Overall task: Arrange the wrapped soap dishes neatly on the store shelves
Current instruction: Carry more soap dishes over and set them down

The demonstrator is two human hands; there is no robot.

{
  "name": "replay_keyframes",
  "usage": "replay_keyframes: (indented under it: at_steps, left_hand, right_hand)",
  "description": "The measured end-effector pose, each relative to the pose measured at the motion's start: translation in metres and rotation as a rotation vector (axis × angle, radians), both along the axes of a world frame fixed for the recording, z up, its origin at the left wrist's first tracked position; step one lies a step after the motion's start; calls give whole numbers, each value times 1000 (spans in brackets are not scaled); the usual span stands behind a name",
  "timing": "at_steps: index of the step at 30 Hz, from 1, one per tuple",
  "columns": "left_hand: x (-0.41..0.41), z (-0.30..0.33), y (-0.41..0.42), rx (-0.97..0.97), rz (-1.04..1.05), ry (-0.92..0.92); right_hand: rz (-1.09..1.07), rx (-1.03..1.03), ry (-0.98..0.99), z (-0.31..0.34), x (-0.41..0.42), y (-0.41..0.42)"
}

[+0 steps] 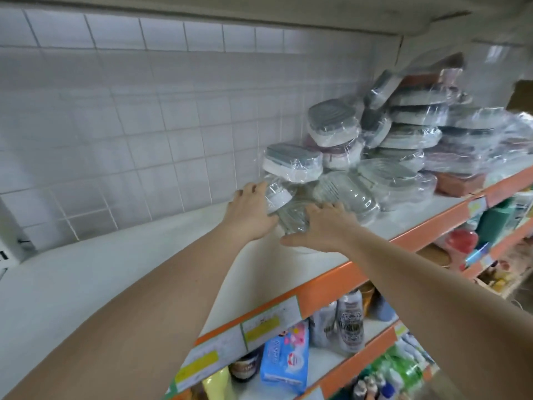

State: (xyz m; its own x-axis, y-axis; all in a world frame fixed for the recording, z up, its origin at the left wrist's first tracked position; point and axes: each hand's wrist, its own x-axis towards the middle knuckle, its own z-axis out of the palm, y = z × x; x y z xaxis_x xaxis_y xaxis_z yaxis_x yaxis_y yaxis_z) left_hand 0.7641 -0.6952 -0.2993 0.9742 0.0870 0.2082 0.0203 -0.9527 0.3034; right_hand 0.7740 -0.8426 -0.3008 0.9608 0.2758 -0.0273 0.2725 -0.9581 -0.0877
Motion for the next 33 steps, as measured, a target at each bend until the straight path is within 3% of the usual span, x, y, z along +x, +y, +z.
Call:
replay_keyframes:
  at_steps: [11, 15, 21, 23, 25, 30, 33]
  left_hand:
    - [8, -7, 16, 289, 33, -99]
    - [-10, -4, 40, 268, -1, -74]
    - [-36, -5, 61, 457, -101, -52]
    - [-43, -9, 63, 493, -130, -66]
    - [-46, -16, 68, 429, -148, -52]
    - [-50, -18, 66, -84, -60, 35]
    - [-44, -21, 52, -205, 58, -31]
  right_hand:
    - [-114, 183, 87, -4, 8, 17]
    - [-86, 212, 83, 6, 2, 13]
    - [-98, 600, 216, 23, -8, 4]
    - [-164, 648, 175, 24, -9, 4]
    - [-200, 569, 93, 22, -10, 5]
    - [-181, 395, 58, 11, -22, 15]
    - [-166, 341, 76, -1, -25, 23]
